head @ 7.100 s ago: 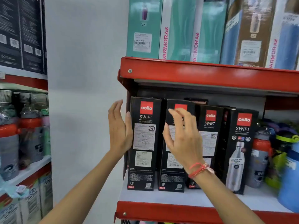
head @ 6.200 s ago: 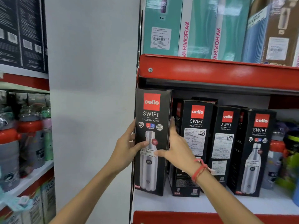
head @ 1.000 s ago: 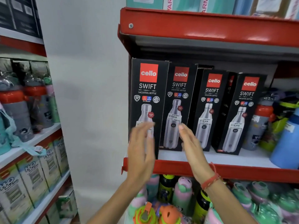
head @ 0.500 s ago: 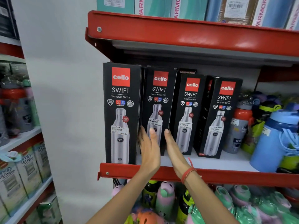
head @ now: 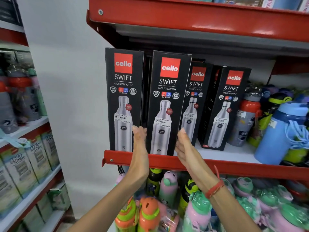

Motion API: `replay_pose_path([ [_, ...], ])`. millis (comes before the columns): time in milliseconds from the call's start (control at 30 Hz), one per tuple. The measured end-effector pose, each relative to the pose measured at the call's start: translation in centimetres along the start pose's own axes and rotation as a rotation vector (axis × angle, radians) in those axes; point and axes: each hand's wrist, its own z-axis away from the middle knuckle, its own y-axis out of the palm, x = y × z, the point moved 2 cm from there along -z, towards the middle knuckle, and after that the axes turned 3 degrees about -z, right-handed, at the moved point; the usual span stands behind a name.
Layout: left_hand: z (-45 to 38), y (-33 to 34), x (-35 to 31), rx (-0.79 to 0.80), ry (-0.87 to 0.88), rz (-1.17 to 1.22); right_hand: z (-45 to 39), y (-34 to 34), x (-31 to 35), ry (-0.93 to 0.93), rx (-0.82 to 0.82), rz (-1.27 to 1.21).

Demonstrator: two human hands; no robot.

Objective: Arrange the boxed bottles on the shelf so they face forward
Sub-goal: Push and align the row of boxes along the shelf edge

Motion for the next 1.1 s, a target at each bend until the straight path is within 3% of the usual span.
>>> replay_pose_path([
  [233, -0.3, 0.0, -0.5, -0.05, 0.003, -0.017, 0.4, -0.5, 1.4, -0.018, 0.035, 0.015],
  [400, -0.2, 1.9, 0.0, -0.373, 0.349, -0.097, 0.0, -3.9, 2.4, -0.121, -0.045, -0.089],
  [433, -0.2, 2.8, 0.0, -0.366, 0.421, -0.088, -0.3, -4.9, 2.4, -0.13, -0.079, -0.104],
  [500, -0.3, 5.6, 0.0, -0.186, 0.466, -0.115, -1.1, -6.5, 2.1, -0.125, -0.121, -0.125],
  [600, -1.3, 10.2, 0.8, 0.1, 0.322, -0.159, -1.9, -7.5, 1.4, -0.106, -0.141, -0.145],
  [900, -7.2, 13.8, 2.5, 0.045, -0.137, -0.032, -4.7, -8.2, 1.1, -0.062, -0.084, -0.016],
  [1100, -4.5, 12.6, 2.3, 0.076, -0.092, -0.071, -3.5, -9.6, 0.1, -0.074, -0.028, -0.034],
])
